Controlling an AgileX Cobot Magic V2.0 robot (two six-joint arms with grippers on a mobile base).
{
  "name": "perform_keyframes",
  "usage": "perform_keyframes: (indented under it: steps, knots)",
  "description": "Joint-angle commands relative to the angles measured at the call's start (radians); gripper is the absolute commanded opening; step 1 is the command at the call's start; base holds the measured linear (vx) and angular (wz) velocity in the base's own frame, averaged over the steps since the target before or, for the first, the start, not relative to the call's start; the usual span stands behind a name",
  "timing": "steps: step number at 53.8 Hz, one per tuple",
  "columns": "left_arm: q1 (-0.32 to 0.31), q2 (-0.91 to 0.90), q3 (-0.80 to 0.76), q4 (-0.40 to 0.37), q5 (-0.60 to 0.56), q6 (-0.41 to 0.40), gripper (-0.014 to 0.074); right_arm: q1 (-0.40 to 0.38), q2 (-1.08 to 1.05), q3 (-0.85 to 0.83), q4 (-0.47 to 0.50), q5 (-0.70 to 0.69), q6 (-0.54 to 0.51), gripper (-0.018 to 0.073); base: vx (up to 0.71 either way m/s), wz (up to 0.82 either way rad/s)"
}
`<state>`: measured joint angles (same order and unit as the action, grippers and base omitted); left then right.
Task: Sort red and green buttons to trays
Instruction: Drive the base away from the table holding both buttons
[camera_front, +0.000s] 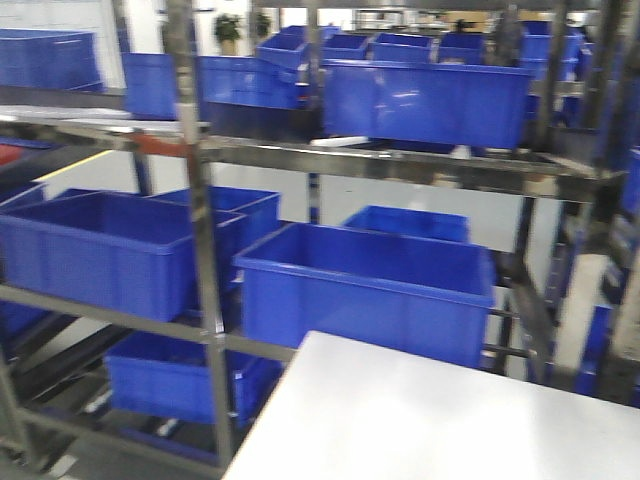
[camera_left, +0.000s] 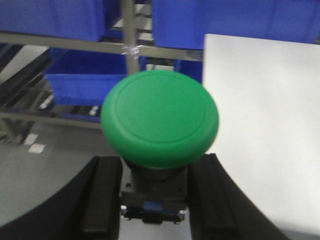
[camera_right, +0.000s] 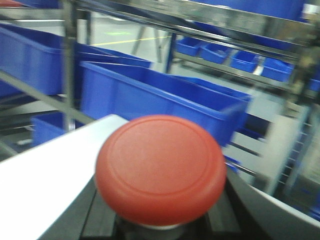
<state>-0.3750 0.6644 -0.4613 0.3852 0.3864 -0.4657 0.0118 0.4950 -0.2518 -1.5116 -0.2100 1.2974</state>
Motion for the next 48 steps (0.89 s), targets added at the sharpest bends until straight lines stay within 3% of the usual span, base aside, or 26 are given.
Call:
perform_keyframes:
  steps: [1, 48]
  knots:
    - [-0.009, -0.002, -0.033, 0.005, -0.073, -0.005, -0.0001, -0.002, 0.002, -0.031, 0.019, -0.008, 0.0, -0.0009, -0.13, 0.62]
    - [-0.009, -0.002, -0.033, 0.005, -0.073, -0.005, -0.0001, -0.002, 0.002, -0.031, 0.019, -0.005, 0.0, -0.0009, -0.15, 0.6]
